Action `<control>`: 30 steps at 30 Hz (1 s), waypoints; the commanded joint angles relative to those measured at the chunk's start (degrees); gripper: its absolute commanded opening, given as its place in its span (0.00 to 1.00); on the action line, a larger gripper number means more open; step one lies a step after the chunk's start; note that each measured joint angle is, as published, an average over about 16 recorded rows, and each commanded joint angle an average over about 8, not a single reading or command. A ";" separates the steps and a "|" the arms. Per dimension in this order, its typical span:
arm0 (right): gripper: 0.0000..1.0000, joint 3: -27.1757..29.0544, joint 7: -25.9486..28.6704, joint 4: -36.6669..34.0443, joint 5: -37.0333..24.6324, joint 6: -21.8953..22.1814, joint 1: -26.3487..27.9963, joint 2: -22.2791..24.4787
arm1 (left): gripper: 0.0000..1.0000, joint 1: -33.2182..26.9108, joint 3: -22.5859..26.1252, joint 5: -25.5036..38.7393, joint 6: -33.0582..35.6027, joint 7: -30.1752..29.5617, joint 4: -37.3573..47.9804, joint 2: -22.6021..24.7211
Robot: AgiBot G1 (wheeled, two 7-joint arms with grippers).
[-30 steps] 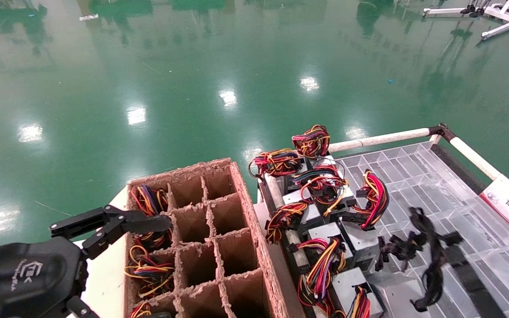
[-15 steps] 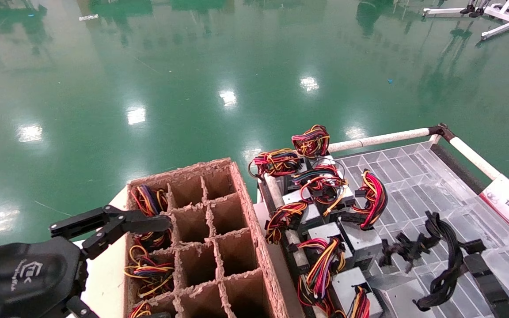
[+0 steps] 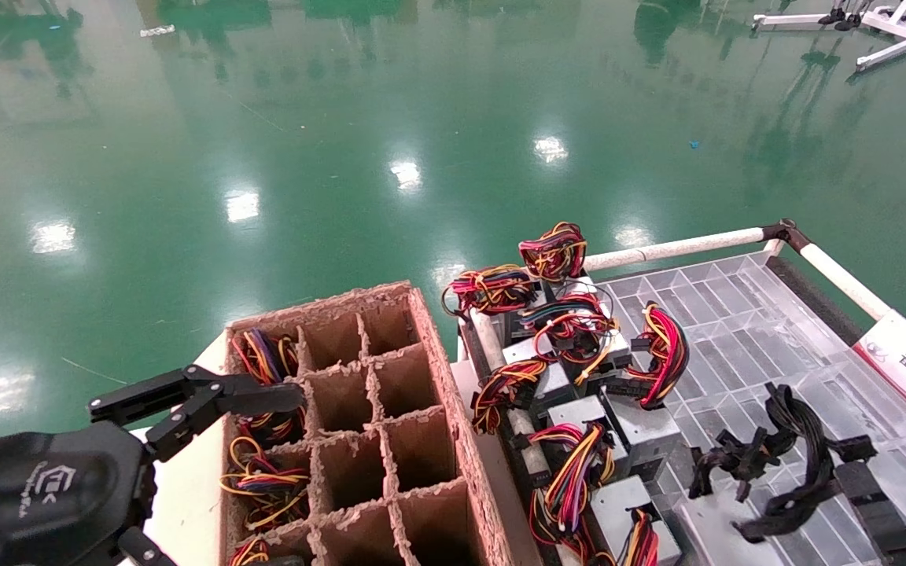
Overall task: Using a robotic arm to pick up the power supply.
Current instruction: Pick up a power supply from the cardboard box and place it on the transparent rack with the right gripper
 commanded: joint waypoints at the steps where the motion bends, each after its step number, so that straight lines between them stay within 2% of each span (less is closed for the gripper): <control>1: 0.00 0.21 -0.42 0.38 0.14 -0.31 -0.65 -0.06 | 1.00 0.00 0.00 0.00 0.00 0.00 0.00 0.00; 8: 0.00 0.66 0.11 -1.03 -0.24 1.31 0.78 -0.56 | 1.00 0.00 0.00 0.00 0.00 0.00 0.00 0.00; 20: 0.00 0.42 4.49 -6.70 -2.91 7.33 8.63 -2.93 | 1.00 0.00 0.00 0.00 0.00 0.00 0.00 0.00; 25: 0.00 -0.12 6.44 -10.07 -4.20 8.34 10.60 -4.76 | 1.00 0.00 0.01 0.00 0.00 0.00 0.00 0.00; 27: 0.07 -0.35 7.15 -11.28 -4.64 8.36 10.98 -5.40 | 1.00 0.00 0.01 0.00 0.00 0.00 0.00 0.00; 30: 0.43 -0.61 8.00 -12.68 -5.10 8.25 11.25 -6.10 | 1.00 0.00 0.00 -0.01 0.00 0.00 0.00 0.00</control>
